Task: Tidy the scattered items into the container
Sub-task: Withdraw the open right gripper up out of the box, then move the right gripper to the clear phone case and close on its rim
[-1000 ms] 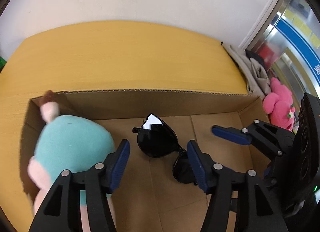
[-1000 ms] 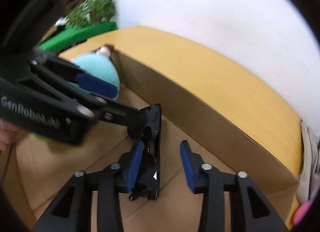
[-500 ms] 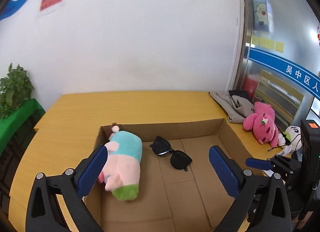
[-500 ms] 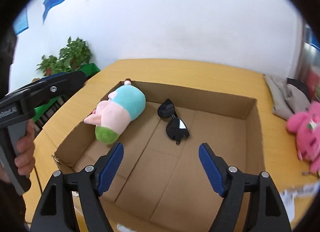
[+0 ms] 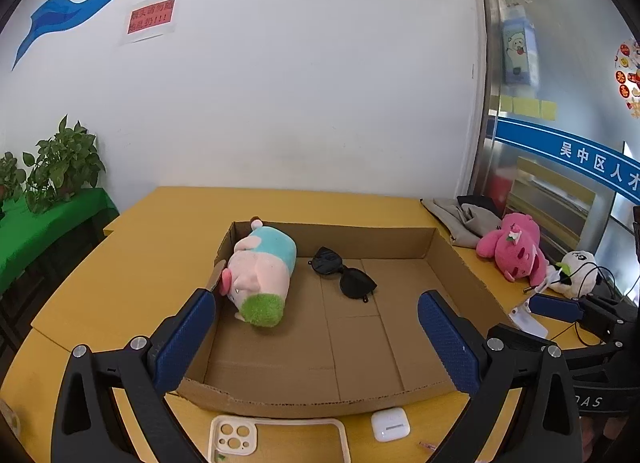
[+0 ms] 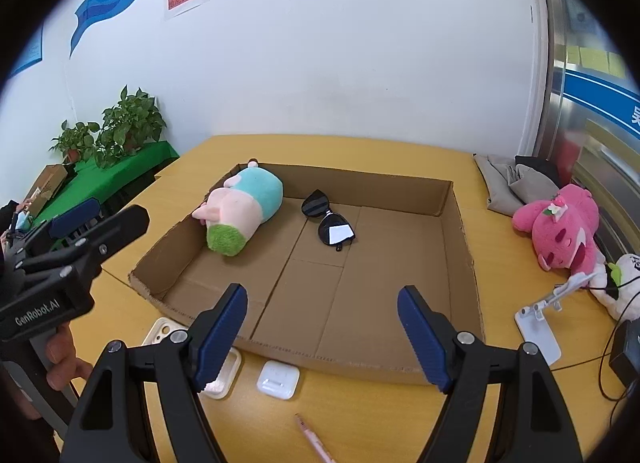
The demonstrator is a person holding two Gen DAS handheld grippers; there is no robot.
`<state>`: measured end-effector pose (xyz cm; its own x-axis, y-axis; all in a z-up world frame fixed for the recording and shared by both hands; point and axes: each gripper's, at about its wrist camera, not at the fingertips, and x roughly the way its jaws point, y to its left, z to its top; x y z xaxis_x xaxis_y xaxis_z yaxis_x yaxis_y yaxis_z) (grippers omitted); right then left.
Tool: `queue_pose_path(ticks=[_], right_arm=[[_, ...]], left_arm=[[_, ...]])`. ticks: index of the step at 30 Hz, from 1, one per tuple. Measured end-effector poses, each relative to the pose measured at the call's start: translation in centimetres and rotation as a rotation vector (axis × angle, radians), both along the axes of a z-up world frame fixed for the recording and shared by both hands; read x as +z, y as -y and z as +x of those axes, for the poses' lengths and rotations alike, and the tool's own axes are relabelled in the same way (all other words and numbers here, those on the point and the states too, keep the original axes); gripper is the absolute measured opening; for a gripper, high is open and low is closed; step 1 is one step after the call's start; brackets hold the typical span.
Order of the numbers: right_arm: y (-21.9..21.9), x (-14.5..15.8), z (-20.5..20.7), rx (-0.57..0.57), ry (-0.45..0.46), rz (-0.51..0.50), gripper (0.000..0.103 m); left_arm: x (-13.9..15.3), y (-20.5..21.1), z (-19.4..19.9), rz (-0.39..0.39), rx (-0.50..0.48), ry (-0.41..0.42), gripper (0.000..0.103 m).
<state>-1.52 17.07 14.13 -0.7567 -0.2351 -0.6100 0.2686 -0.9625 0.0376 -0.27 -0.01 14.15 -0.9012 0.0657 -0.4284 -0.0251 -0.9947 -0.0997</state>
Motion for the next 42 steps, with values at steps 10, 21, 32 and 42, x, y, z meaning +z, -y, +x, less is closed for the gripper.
queue_pose_path(ticks=[10, 21, 32, 42], right_arm=[[-1.1, -3.2, 2.9, 0.014, -0.043, -0.076, 0.078], [-1.4, -7.7, 4.1, -0.01, -0.086, -0.101, 0.078], [-0.2, -9.8, 4.2, -0.015, -0.055, -0.06, 0.078], [0.9, -13.3, 4.6, -0.017, 0.008, -0.022, 0.078]], left_arm=[[-4.3, -1.1, 2.1, -0.023, -0.045, 0.047, 0.103], [-9.5, -1.2, 1.8, -0.023, -0.065, 0.113, 0.103], [-12.6, -1.7, 0.4, -0.044, -0.09, 0.147, 0.103], [-13.7, -1.5, 0.5, -0.018, -0.102, 0.154, 0.103]])
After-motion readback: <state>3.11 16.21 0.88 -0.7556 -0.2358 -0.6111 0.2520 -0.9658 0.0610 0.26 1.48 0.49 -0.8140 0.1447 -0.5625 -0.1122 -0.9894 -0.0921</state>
